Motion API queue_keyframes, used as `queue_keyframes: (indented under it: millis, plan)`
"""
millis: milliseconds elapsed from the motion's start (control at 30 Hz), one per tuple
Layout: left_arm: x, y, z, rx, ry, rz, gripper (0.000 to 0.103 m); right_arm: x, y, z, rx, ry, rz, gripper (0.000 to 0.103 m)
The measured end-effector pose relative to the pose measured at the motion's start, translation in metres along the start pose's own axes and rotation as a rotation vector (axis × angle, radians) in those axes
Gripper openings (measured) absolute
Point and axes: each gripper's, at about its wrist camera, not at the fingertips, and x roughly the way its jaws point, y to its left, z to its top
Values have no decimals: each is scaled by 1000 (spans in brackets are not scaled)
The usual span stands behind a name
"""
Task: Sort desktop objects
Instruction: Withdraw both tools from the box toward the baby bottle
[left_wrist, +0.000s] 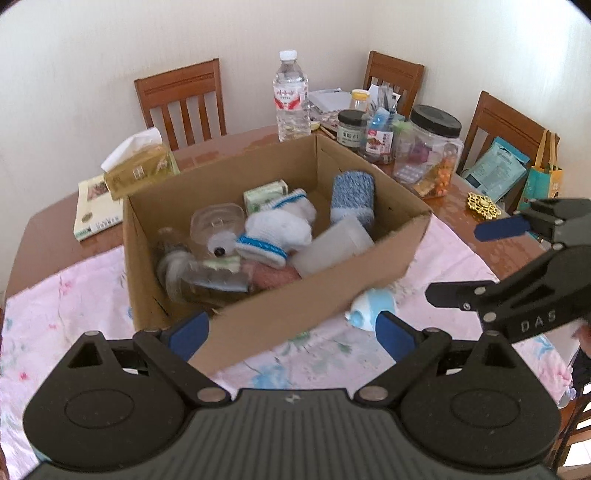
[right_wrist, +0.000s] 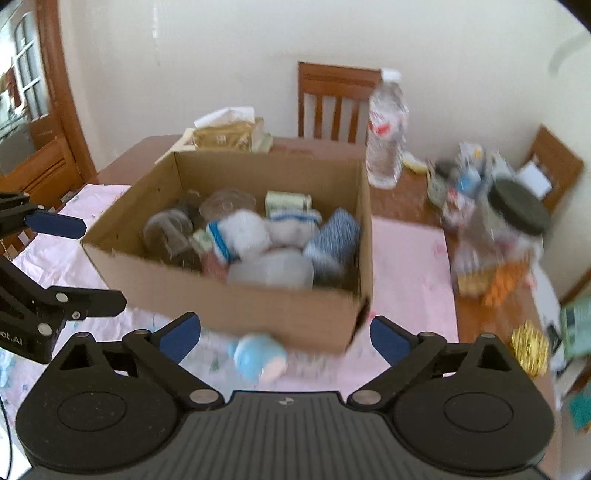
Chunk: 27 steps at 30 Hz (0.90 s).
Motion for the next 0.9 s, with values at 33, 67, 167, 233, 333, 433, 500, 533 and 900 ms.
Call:
queue_keyframes:
  millis: [33, 67, 167, 233, 333, 433, 500, 533, 900]
  plan:
    - [1, -2, -2, -3, 4, 1, 97, -2, -1, -6, 10, 4, -6, 100]
    - [2, -5, -4, -8, 7, 0, 97, -3, 0, -11, 15, 5, -14, 100]
    - [6, -12, -9, -27, 14, -5, 97, -9, 0, -26, 24, 9, -32, 101]
    - [8, -18, -13, -37, 18, -2, 97, -12, -2, -35, 30, 12, -36, 103]
    - [14, -27, -17, -51, 18, 7, 97, -16, -7, -47, 44, 19, -41, 103]
    - [23, -36, -22, -72, 18, 24, 97, -19, -14, -58, 59, 24, -30, 103]
    - [29, -42, -26, -86, 21, 30, 97, -20, -18, -64, 60, 24, -23, 103]
    - [32, -44, -27, -90, 23, 31, 97, -20, -19, -67, 58, 26, -21, 103]
    - [78, -71, -41, -59, 49, 22, 97, -14, -37, -84, 57, 49, -21, 103]
